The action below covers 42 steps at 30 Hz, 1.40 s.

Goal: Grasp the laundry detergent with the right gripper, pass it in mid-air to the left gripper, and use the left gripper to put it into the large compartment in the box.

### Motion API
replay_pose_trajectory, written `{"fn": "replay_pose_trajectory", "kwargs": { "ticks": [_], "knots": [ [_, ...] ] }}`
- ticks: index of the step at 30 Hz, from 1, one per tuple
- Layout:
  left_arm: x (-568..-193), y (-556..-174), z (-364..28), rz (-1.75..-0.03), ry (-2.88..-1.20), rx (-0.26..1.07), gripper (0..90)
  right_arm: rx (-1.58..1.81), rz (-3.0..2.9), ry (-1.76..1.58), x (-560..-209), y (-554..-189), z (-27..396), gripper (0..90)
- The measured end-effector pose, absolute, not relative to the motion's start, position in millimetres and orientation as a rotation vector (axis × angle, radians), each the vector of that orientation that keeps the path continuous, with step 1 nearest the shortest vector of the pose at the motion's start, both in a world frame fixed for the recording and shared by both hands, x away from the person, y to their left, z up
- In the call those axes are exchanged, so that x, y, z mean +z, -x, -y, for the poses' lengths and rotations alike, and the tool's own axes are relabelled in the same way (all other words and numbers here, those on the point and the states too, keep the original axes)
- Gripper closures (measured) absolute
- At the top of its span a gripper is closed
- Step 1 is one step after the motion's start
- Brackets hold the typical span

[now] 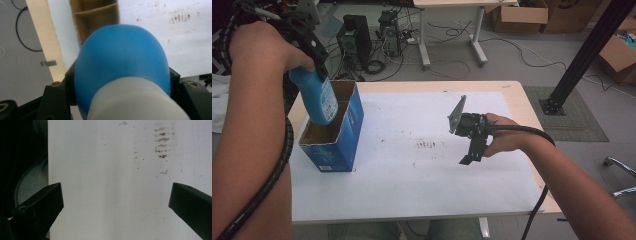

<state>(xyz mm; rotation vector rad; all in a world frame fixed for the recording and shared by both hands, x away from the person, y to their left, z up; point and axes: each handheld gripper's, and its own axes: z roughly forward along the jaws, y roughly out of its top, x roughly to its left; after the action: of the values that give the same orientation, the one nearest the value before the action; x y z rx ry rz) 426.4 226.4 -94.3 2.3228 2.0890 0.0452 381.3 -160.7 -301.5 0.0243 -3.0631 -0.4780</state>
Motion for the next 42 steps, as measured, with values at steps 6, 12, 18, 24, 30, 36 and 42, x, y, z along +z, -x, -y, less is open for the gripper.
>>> {"fn": "replay_pose_trajectory", "kwargs": {
  "ticks": [6,12,18,24,30,36,42],
  "knots": [
    [-108.3,-426.3,-239.8,-2.138,-2.272,0.048,39.0,-0.451,3.067,-0.032,-300.3,-380.7,159.6,0.0],
    [-128.6,-427.6,-245.4,-2.147,-2.258,0.023,39.0,-0.45,3.066,-0.028,-299.7,-381.8,160.0,0.0],
    [-157.8,-431.6,-249.1,-2.144,-2.264,-0.024,39.1,-0.44,3.067,-0.024,-302.9,-381.0,158.9,0.0],
    [-186.1,-434.3,-250.5,-2.135,-2.262,-0.047,39.0,-0.44,3.063,-0.019,-303.9,-381.1,158.2,0.0],
    [-216.0,-436.5,-251.2,-2.146,-2.266,-0.049,39.1,-0.442,3.061,-0.01,-303.4,-381.3,158.4,0.0],
    [-237.5,-439.0,-251.1,-2.146,-2.272,-0.073,39.1,-0.452,3.06,0.001,-303.1,-381.9,158.5,0.0],
    [-259.1,-442.0,-251.1,-2.146,-2.283,-0.081,39.1,-0.45,3.049,0.008,-306.4,-382.8,159.9,0.0]
  ]
}}
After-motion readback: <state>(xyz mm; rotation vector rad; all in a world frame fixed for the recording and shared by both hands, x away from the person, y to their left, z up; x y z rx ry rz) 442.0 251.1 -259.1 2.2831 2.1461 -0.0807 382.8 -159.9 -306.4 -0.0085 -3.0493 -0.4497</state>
